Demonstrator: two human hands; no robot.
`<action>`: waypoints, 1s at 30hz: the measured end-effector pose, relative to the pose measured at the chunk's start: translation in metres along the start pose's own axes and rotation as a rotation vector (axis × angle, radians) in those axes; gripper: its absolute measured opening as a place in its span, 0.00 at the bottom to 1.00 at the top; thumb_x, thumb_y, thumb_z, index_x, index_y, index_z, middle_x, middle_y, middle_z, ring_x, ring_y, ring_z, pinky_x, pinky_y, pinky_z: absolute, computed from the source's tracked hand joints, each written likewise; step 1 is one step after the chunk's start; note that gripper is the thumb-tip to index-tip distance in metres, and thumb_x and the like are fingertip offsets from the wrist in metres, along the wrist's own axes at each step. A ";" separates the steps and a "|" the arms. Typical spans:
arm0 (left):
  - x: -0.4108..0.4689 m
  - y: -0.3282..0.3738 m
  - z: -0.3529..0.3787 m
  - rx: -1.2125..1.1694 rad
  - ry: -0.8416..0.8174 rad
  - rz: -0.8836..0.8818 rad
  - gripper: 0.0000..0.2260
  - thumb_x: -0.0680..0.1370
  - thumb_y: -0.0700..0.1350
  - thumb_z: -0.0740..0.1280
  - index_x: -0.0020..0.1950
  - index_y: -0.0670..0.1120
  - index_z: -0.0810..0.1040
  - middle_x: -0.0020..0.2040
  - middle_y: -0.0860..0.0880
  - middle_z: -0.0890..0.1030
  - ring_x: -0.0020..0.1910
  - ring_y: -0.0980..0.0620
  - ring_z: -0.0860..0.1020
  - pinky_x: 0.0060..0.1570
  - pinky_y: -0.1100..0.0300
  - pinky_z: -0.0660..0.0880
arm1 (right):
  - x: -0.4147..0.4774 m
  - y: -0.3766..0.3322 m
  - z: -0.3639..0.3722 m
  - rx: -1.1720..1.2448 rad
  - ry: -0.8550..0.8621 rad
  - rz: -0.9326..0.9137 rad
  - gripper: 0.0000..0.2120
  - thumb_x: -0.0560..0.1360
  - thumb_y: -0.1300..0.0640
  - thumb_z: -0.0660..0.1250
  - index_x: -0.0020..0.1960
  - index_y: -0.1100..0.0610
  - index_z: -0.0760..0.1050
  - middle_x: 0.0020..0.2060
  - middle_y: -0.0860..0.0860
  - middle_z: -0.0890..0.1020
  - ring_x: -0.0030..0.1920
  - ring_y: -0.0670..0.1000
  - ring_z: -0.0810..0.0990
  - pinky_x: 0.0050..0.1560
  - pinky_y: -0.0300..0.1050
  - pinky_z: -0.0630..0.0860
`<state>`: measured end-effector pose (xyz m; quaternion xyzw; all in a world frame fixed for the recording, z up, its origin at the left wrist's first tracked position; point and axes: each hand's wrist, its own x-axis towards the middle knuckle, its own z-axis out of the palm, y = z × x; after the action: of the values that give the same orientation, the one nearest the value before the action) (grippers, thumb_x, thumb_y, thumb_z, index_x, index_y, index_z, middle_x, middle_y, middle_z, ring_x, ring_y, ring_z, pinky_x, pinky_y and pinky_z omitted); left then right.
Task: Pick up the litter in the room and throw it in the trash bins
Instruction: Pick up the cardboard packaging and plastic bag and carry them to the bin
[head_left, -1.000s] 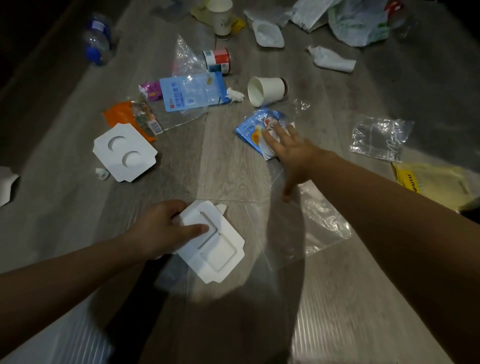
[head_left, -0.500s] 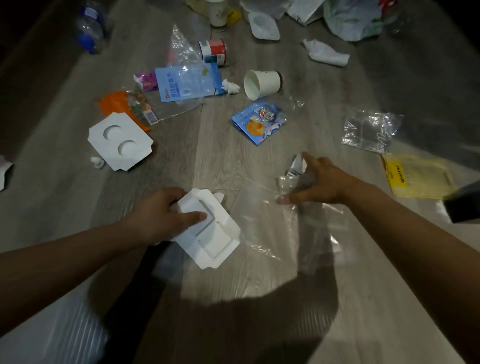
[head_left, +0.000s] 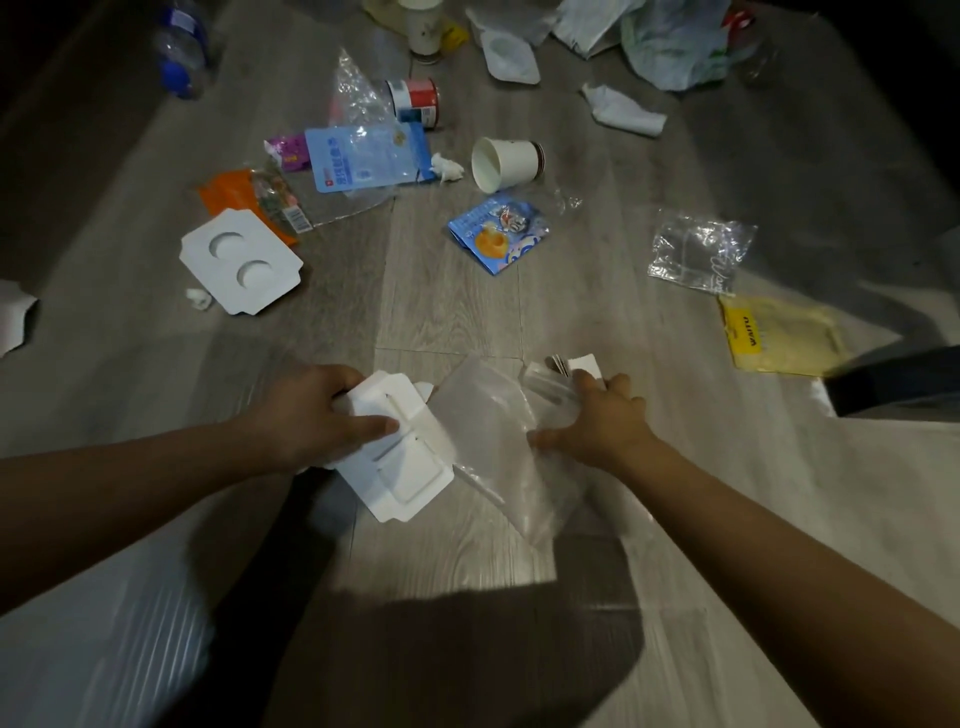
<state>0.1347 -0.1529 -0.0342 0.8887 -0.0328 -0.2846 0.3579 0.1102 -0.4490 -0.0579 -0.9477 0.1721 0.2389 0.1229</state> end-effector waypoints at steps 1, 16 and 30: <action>-0.003 0.001 0.000 0.003 -0.007 -0.007 0.13 0.72 0.53 0.72 0.51 0.51 0.74 0.48 0.53 0.78 0.47 0.52 0.78 0.41 0.58 0.76 | -0.004 0.000 0.003 0.034 0.027 -0.007 0.44 0.64 0.36 0.73 0.73 0.49 0.60 0.67 0.58 0.62 0.65 0.62 0.66 0.64 0.52 0.68; -0.026 0.007 -0.008 0.049 0.065 0.072 0.11 0.72 0.52 0.72 0.50 0.49 0.78 0.45 0.53 0.78 0.42 0.57 0.76 0.34 0.63 0.70 | -0.023 0.013 -0.001 0.504 0.099 -0.116 0.14 0.70 0.59 0.73 0.56 0.58 0.78 0.44 0.52 0.82 0.43 0.51 0.82 0.42 0.41 0.78; -0.021 0.006 -0.014 -0.006 0.088 0.052 0.12 0.71 0.54 0.72 0.50 0.48 0.80 0.47 0.52 0.81 0.45 0.54 0.78 0.40 0.57 0.76 | -0.044 0.053 -0.024 0.651 0.278 -0.049 0.09 0.68 0.60 0.74 0.46 0.52 0.77 0.36 0.48 0.81 0.35 0.47 0.81 0.31 0.38 0.74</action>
<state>0.1253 -0.1426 -0.0121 0.8981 -0.0392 -0.2360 0.3689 0.0639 -0.4932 -0.0233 -0.8862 0.2314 0.0372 0.3998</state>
